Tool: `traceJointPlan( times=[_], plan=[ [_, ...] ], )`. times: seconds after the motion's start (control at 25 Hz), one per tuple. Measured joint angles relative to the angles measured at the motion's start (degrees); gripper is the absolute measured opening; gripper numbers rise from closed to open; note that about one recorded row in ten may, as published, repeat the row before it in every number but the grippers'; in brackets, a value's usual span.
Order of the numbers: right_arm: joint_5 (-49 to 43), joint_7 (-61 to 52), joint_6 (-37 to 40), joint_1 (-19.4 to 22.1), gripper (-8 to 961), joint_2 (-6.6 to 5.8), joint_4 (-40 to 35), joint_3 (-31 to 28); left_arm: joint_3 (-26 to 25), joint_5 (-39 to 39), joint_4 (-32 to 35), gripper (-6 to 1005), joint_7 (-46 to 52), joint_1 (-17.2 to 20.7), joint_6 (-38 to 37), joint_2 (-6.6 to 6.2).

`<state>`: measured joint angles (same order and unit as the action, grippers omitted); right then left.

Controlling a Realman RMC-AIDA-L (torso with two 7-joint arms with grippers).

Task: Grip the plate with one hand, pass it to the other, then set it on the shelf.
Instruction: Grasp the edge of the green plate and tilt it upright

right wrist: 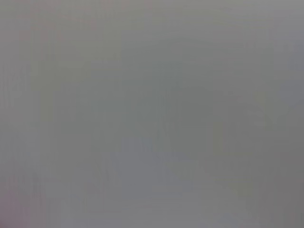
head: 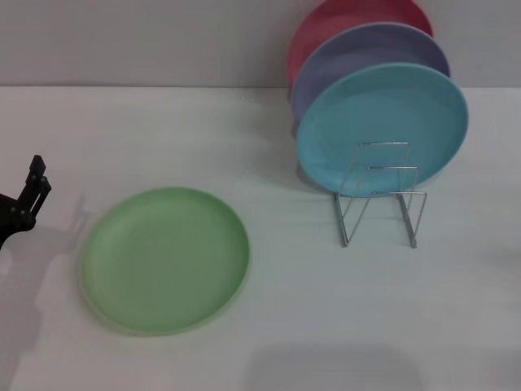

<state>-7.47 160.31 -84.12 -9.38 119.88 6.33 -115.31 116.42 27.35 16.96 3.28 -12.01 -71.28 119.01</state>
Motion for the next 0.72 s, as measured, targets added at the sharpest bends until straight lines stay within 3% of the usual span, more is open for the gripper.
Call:
traceJointPlan(
  times=[0.2,0.4,0.44,0.48,0.6,0.72],
  plan=[
    [0.0,0.0,0.0,-0.1,831,0.0,0.0,0.0,0.2,0.0,1.8,787,-0.2,0.0,1.3,-0.13],
    [-0.1,-0.1,0.0,-0.1,831,0.0,0.0,0.9,-0.4,0.0,8.2,785,-2.0,0.5,9.7,-0.89],
    [-0.1,-0.1,0.0,-0.1,831,0.0,0.0,1.4,-1.3,-0.1,14.2,785,-6.1,1.3,17.3,-1.24],
    [-0.1,-0.1,0.0,-0.1,830,0.0,0.0,1.4,-1.3,-0.1,14.2,785,-6.1,1.3,17.3,-1.24],
    [-0.1,-0.1,0.0,-0.3,830,0.0,0.0,1.5,-3.2,-0.8,27.6,786,-10.6,4.1,33.0,-2.57],
    [-0.1,-0.1,0.0,-0.3,830,0.0,0.0,1.5,-6.0,-2.6,44.9,787,-11.1,7.7,51.8,-4.35]
  ],
)
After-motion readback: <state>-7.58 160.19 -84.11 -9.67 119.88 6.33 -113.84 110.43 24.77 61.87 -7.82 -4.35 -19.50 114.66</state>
